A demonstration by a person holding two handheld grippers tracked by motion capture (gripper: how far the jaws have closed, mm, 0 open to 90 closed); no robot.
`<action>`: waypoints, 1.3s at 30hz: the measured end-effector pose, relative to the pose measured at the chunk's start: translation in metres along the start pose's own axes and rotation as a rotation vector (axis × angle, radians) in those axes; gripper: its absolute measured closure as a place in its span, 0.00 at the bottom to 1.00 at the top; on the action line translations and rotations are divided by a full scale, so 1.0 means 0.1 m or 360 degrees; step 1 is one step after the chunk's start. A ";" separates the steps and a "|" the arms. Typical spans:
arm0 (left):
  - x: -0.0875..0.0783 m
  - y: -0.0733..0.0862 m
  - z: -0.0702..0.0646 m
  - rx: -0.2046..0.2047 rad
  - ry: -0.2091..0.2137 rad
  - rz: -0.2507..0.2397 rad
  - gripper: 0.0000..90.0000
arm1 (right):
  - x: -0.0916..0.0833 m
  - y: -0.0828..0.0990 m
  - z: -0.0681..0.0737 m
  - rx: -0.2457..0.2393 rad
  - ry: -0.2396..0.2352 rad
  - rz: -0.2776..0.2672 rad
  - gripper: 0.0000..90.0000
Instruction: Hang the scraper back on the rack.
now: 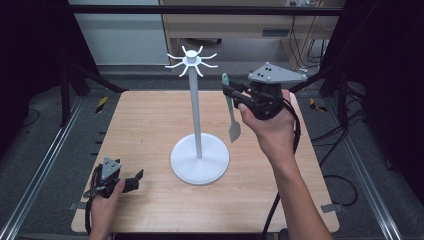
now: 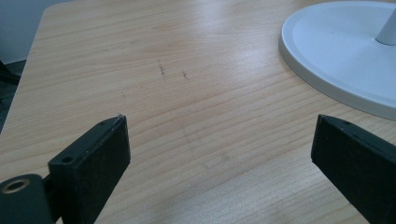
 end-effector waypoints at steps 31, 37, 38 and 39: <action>0.00 0.00 0.01 -0.0006 0.0000 -0.0004 0.05 | -0.01 -0.24 0.04 -0.0024 -0.0049 -0.0035 0.83; 0.00 0.00 0.01 -0.0008 0.0001 -0.0003 0.05 | 0.01 -0.25 0.05 -0.0024 -0.0069 -0.0027 0.83; 0.00 0.00 0.01 -0.0009 0.0001 -0.0004 0.05 | 0.01 -0.26 0.05 -0.0025 -0.0075 -0.0027 0.83; 0.00 0.00 0.01 -0.0005 0.0000 -0.0005 0.05 | 0.01 -0.26 0.05 -0.0023 -0.0079 -0.0024 0.83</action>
Point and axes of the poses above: each handheld gripper's, and its own axes: x roughly forward along the jaws, y roughly out of its underside, z roughly to its left, the point moved 2 cm from there along x, roughly forward along the jaws, and after that the axes turned 3 degrees about y, right-handed, at the moved point
